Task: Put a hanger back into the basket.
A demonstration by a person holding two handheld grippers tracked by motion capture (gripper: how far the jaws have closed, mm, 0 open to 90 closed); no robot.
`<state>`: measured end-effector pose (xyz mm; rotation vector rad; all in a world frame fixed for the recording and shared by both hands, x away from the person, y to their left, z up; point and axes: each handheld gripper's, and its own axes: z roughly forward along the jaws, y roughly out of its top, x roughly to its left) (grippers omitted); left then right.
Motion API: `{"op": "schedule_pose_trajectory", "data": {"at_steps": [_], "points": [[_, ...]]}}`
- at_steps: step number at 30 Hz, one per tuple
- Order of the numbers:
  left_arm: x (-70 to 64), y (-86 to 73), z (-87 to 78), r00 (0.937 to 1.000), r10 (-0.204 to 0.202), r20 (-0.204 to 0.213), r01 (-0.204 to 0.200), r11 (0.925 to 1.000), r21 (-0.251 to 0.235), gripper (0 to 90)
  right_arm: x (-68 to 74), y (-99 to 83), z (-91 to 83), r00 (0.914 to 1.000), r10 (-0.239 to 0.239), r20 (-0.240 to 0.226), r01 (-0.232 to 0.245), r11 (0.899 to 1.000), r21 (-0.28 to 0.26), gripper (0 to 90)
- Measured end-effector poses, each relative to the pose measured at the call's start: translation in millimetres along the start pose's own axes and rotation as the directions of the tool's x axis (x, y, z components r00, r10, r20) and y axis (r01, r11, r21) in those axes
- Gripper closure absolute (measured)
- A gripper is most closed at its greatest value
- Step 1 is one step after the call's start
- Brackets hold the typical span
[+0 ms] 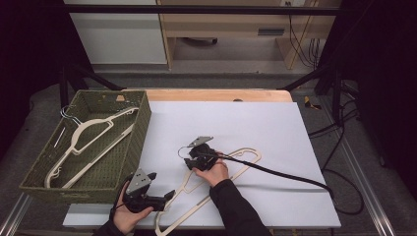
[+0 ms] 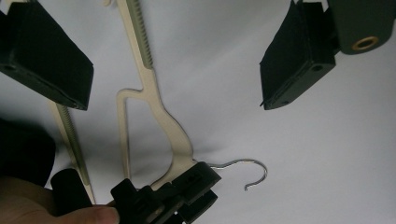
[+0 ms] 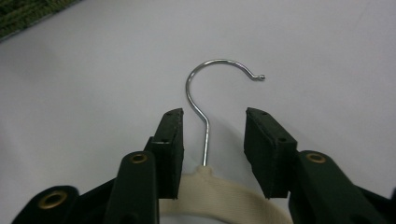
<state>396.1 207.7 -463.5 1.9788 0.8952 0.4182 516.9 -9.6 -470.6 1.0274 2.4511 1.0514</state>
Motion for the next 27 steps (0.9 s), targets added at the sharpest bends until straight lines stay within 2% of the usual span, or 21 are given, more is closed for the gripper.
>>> {"op": "schedule_pose_trajectory", "data": {"at_steps": [1, 2, 9, 10, 14, 16, 20, 21, 27], "points": [[-0.3, -0.2, 0.3, 1.0000, 0.001, 0.002, -0.001, 1.0000, 0.002, 9.2, 0.6, 0.3, 0.7, 0.9998, 0.019, 0.007, -0.019, 1.000, 0.013, 62.0], [-0.4, -0.3, 0.5, 1.0000, 0.002, 0.003, -0.002, 1.0000, 0.004, 9.1, -1.0, 0.2, 1.7, 1.0000, 0.006, 0.002, -0.006, 1.000, 0.015, 63.9], [-2.3, -1.9, 3.3, 1.0000, 0.005, 0.008, -0.005, 1.0000, 0.007, 9.4, 0.6, -0.6, 4.2, 1.0000, 0.010, 0.002, -0.010, 0.999, 0.053, 73.7], [-2.7, -2.0, 3.8, 0.9999, 0.005, 0.012, -0.005, 0.9999, 0.011, 9.7, 0.4, -0.2, 4.2, 0.9999, -0.014, 0.005, 0.014, 0.998, 0.059, 74.2], [-4.0, -2.2, 5.5, 0.9998, 0.012, 0.015, -0.012, 0.9998, 0.017, 9.6, 7.9, 4.7, 6.2, 0.9983, -0.056, 0.018, 0.054, 0.995, 0.088, 84.4], [-4.1, -2.3, 6.3, 0.9998, 0.012, 0.018, -0.012, 0.9997, 0.019, 9.8, 9.6, 6.4, 6.4, 0.9995, -0.023, 0.022, 0.021, 0.994, 0.106, 85.8], [-3.7, -1.7, 8.0, 0.9998, 0.007, 0.020, -0.008, 0.9997, 0.022, 10.3, 9.8, 8.2, 6.9, 0.9995, -0.002, 0.031, -0.002, 0.993, 0.121, 88.7], [-3.7, -1.2, 8.8, 0.9997, 0.006, 0.022, -0.006, 0.9997, 0.024, 10.6, 10.3, 8.9, 7.0, 0.9991, 0.028, 0.031, -0.032, 0.992, 0.126, 89.0], [-3.7, 7.4, 19.7, 0.9989, 0.007, 0.045, -0.009, 0.9991, 0.042, 13.0, 8.2, 9.9, 6.7, 0.9980, 0.058, 0.026, -0.061, 0.989, 0.133, 89.5]]}}
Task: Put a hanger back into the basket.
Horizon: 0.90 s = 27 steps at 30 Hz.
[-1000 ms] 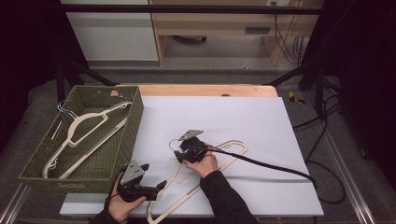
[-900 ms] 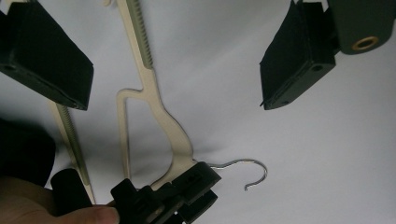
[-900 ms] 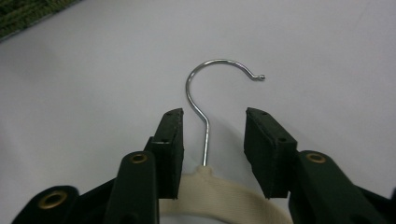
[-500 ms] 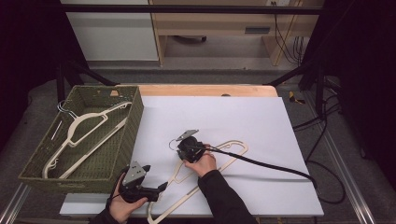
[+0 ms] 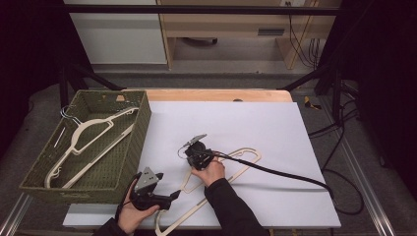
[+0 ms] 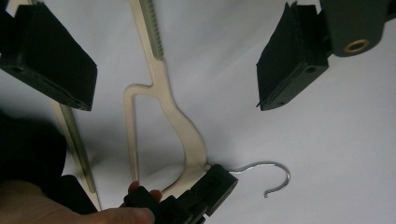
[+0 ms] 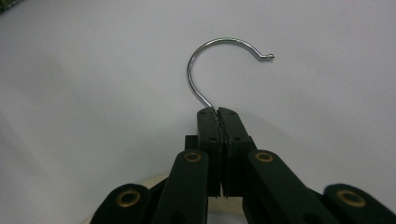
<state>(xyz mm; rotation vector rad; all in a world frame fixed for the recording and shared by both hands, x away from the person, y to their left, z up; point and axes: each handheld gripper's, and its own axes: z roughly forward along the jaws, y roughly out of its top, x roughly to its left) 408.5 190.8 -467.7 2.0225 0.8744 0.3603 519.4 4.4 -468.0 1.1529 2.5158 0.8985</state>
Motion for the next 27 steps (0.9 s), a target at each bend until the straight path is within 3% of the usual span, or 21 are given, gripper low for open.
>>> {"op": "schedule_pose_trajectory", "data": {"at_steps": [3, 7, 10, 11, 19, 20, 27], "points": [[0.6, 6.4, 9.7, 0.9995, -0.021, 0.023, 0.021, 0.9995, 0.023, 15.8, 0.3, -1.5, -0.4, 1.0000, -0.001, 0.006, 0.002, 1.000, -0.013, 89.5], [3.7, 12.4, 28.3, 0.9999, -0.008, 0.015, 0.007, 0.9982, 0.059, 20.3, 0.4, -2.7, -3.1, 0.9996, -0.026, 0.009, 0.026, 0.999, -0.039, 89.6], [7.8, 15.8, 38.9, 0.9999, -0.004, 0.013, 0.002, 0.9968, 0.081, 23.9, 2.2, -2.1, -8.9, 0.9998, -0.019, 0.006, 0.019, 0.998, -0.057, 89.6], [8.8, 16.5, 42.0, 0.9996, -0.016, 0.022, 0.014, 0.9960, 0.088, 25.1, 2.5, -2.0, -11.1, 0.9998, -0.022, 0.003, 0.022, 0.997, -0.067, 89.6], [12.9, 22.0, 53.5, 0.9964, -0.051, 0.067, 0.043, 0.9924, 0.115, 39.9, 3.6, -2.0, -27.2, 0.9987, -0.050, -0.013, 0.048, 0.990, -0.130, 89.6], [13.6, 24.4, 55.7, 0.9927, -0.067, 0.100, 0.055, 0.9911, 0.122, 42.4, 3.7, -2.1, -29.3, 0.9986, -0.050, -0.015, 0.048, 0.990, -0.135, 89.6], [12.7, 28.3, 60.2, 0.9748, -0.123, 0.186, 0.099, 0.9861, 0.133, 59.7, 3.2, -2.4, -42.5, 0.9974, -0.070, -0.020, 0.065, 0.983, -0.173, 89.6]]}}
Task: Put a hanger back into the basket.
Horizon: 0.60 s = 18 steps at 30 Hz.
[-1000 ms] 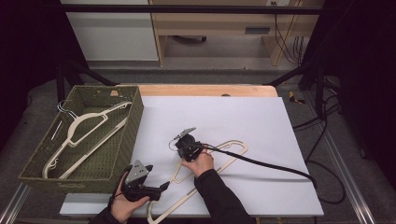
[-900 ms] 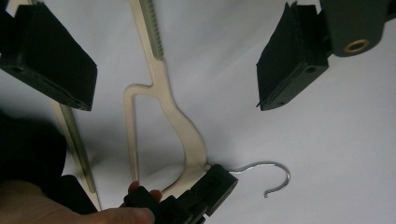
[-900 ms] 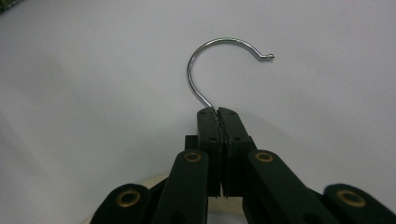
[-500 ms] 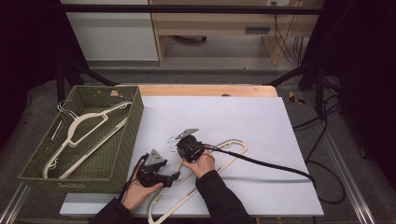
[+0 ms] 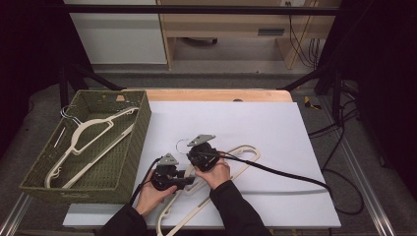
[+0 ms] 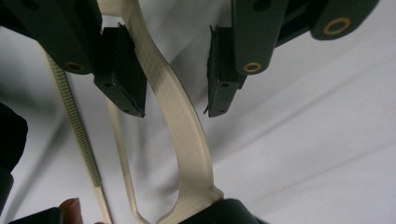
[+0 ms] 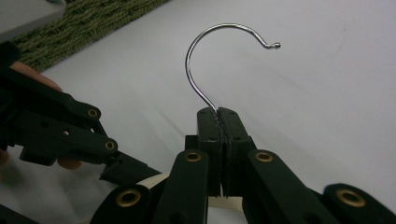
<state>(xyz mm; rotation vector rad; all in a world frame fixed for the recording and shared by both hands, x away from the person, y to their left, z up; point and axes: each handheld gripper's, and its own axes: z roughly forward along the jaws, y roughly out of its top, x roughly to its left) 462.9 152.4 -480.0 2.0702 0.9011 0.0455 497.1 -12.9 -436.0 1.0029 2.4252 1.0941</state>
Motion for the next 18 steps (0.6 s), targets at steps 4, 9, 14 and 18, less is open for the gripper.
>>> {"op": "schedule_pose_trajectory", "data": {"at_steps": [4, 9, 14, 18], "points": [[-4.8, 2.9, -2.6, 1.0000, 0.001, 0.003, -0.001, 1.0000, -0.007, 68.8, 0.6, -0.2, -4.7, 1.0000, 0.010, -0.001, -0.010, 1.000, -0.017, 89.5], [-10.6, 5.2, -3.5, 0.9999, -0.011, -0.013, 0.011, 0.9998, -0.018, 70.9, -0.8, -1.6, -13.0, 0.9999, 0.013, -0.001, -0.013, 0.999, -0.038, 88.8], [-14.0, 6.2, -5.6, 0.9993, -0.026, -0.025, 0.026, 0.9993, -0.028, 72.4, -2.8, -4.8, -25.1, 0.9999, -0.005, -0.009, 0.004, 0.998, -0.071, 79.7], [-20.4, 7.8, -9.9, 0.9990, -0.026, -0.037, 0.024, 0.9984, -0.051, 74.0, -13.7, -14.3, -55.2, 0.9994, -0.003, -0.034, -0.002, 0.988, -0.153, 61.8]]}}
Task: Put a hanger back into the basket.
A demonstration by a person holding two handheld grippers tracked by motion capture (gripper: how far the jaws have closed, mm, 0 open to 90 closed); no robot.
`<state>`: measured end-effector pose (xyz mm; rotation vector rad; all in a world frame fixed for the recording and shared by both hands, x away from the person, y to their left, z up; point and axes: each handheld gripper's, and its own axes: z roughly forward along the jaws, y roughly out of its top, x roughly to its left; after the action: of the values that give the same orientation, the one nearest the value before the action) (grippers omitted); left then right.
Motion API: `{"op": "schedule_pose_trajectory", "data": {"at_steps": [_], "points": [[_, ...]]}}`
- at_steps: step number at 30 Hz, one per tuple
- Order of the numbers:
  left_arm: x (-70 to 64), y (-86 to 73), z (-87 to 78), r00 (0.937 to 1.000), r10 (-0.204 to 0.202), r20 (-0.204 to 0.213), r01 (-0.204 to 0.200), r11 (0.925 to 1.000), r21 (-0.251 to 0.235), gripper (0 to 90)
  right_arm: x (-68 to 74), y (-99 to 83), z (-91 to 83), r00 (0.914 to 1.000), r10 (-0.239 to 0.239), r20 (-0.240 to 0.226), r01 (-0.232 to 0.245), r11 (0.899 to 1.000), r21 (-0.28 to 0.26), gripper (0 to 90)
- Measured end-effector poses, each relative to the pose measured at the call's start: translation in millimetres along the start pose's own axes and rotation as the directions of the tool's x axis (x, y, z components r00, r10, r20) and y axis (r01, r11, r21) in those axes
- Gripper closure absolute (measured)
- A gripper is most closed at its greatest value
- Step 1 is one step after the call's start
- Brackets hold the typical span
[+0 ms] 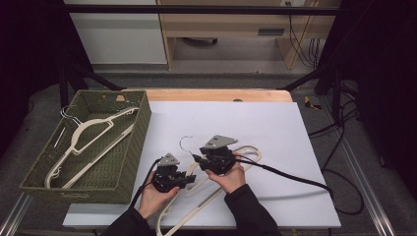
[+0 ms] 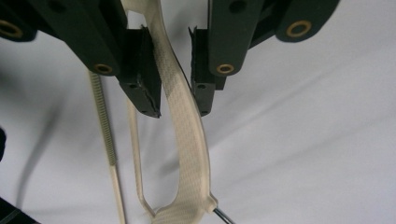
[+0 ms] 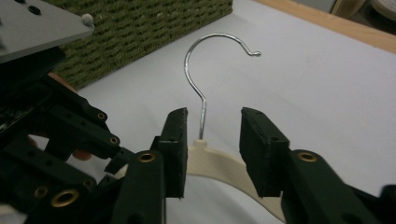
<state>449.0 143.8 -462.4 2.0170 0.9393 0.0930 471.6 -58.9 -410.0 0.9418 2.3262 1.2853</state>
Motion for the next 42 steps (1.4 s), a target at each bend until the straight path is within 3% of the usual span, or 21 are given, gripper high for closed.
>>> {"op": "schedule_pose_trajectory", "data": {"at_steps": [4, 5, 9, 12, 15, 19, 22, 27, 31, 42], "points": [[-5.1, 1.5, -3.6, 1.0000, 0.004, 0.001, -0.004, 0.9999, -0.016, 75.5, -11.3, -6.9, -23.7, 0.9999, 0.014, 0.007, -0.014, 0.999, -0.042, 55.1], [-8.2, 2.4, -6.1, 0.9999, 0.007, 0.010, -0.007, 0.9996, -0.027, 76.5, -21.4, -14.9, -42.8, 0.9995, 0.030, 0.007, -0.030, 0.996, -0.080, 49.2], [-15.0, 4.6, -11.1, 0.9991, 0.017, 0.040, -0.016, 0.9987, -0.048, 78.9, -37.3, -30.6, -71.2, 0.9980, 0.059, 0.022, -0.056, 0.991, -0.126, 36.9], [-20.2, 5.8, -14.3, 0.9979, 0.027, 0.060, -0.024, 0.9981, -0.057, 80.4, -46.7, -46.4, -88.4, 0.9956, 0.091, 0.025, -0.086, 0.986, -0.144, 29.3], [-23.5, 6.5, -17.8, 0.9961, 0.029, 0.083, -0.024, 0.9976, -0.065, 82.1, -52.9, -59.2, -99.9, 0.9952, 0.088, 0.043, -0.080, 0.984, -0.160, 22.1], [-27.3, 7.1, -22.1, 0.9926, 0.035, 0.116, -0.026, 0.9967, -0.077, 84.3, -57.1, -68.9, -113.1, 0.9950, 0.072, 0.068, -0.061, 0.985, -0.159, 13.6], [-31.6, 8.5, -26.1, 0.9900, 0.058, 0.129, -0.047, 0.9955, -0.082, 85.5, -60.1, -72.4, -124.0, 0.9940, 0.080, 0.074, -0.065, 0.980, -0.189, 9.5], [-39.8, 12.8, -35.8, 0.9882, 0.105, 0.112, -0.094, 0.9908, -0.097, 85.6, -66.3, -77.6, -138.3, 0.9863, 0.122, 0.110, -0.096, 0.971, -0.218, 8.0], [-42.0, 17.6, -47.4, 0.9874, 0.121, 0.101, -0.108, 0.9865, -0.123, 85.5, -70.1, -81.4, -143.9, 0.9859, 0.130, 0.106, -0.103, 0.967, -0.233, 5.2], [-48.5, 39.1, -86.1, 0.9818, 0.181, 0.058, -0.169, 0.9719, -0.164, 85.5, -73.9, -87.0, -150.7, 0.9841, 0.124, 0.127, -0.093, 0.970, -0.226, 2.0]]}}
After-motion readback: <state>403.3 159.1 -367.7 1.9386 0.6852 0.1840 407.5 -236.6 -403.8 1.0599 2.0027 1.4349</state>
